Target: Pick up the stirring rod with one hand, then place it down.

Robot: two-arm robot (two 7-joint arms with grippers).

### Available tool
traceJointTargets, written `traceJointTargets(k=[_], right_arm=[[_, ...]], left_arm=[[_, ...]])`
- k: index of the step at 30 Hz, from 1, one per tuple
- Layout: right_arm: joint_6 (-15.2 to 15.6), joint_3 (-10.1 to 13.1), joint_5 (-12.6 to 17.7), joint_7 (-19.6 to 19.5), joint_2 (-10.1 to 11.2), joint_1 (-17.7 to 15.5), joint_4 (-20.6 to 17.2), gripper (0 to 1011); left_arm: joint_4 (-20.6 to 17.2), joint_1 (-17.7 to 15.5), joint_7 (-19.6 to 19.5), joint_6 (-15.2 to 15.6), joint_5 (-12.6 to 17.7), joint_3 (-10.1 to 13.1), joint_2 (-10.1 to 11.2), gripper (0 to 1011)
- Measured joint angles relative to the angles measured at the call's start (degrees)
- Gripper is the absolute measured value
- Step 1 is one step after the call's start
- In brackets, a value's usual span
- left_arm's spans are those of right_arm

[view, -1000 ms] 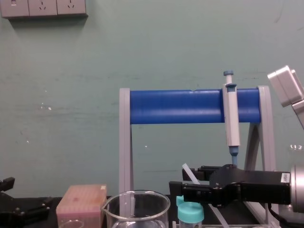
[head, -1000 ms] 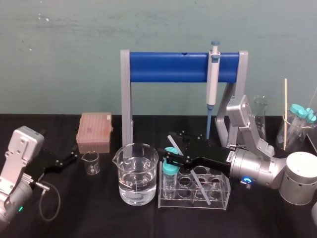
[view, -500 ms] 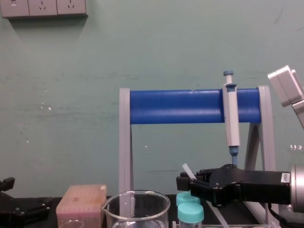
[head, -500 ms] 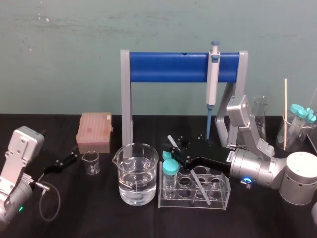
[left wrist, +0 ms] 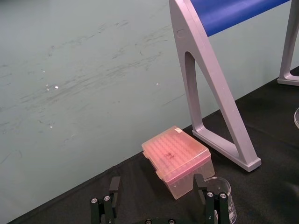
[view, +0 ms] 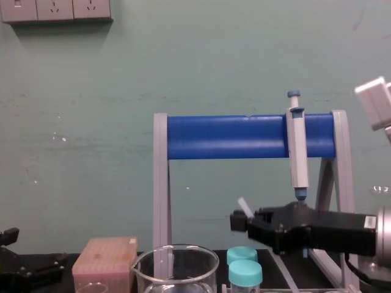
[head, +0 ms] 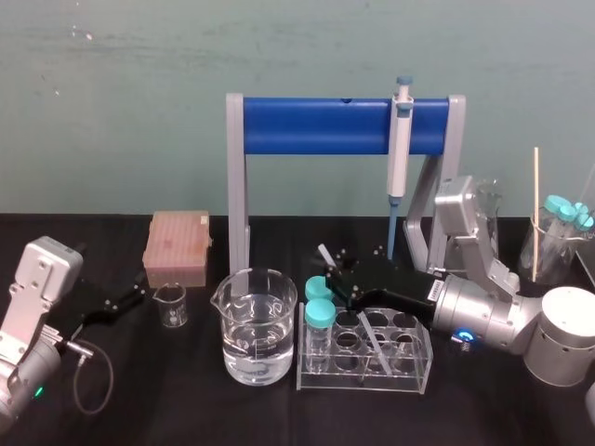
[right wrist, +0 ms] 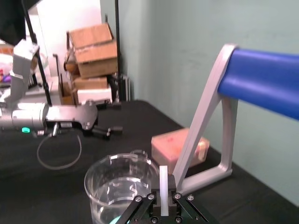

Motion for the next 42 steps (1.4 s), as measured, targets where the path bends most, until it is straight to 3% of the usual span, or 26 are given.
traceJointTargets(k=[9, 10, 21, 32, 42], right_arm=[[-4.82, 3.45, 3.18, -0.84, -0.12, -3.62, -2.88, 69], [-6.28, 4.6, 4.16, -1.15, 0.06, -4.99, -4.2, 69], [-10.92, 10.06, 7.5, -2.74, 1.1, -9.18, -11.49, 69], [-11.53, 15.62, 8.31, -6.06, 3.04, -10.08, -15.89, 69], [-11.12, 17.14, 7.48, -6.48, 3.67, -10.86, -16.27, 69]], left_arm=[[0.0, 0.0, 0.0, 0.0, 0.0, 0.0, 0.0, 1000], [0.0, 0.0, 0.0, 0.0, 0.0, 0.0, 0.0, 1000], [0.0, 0.0, 0.0, 0.0, 0.0, 0.0, 0.0, 1000], [0.0, 0.0, 0.0, 0.0, 0.0, 0.0, 0.0, 1000], [0.0, 0.0, 0.0, 0.0, 0.0, 0.0, 0.0, 1000]])
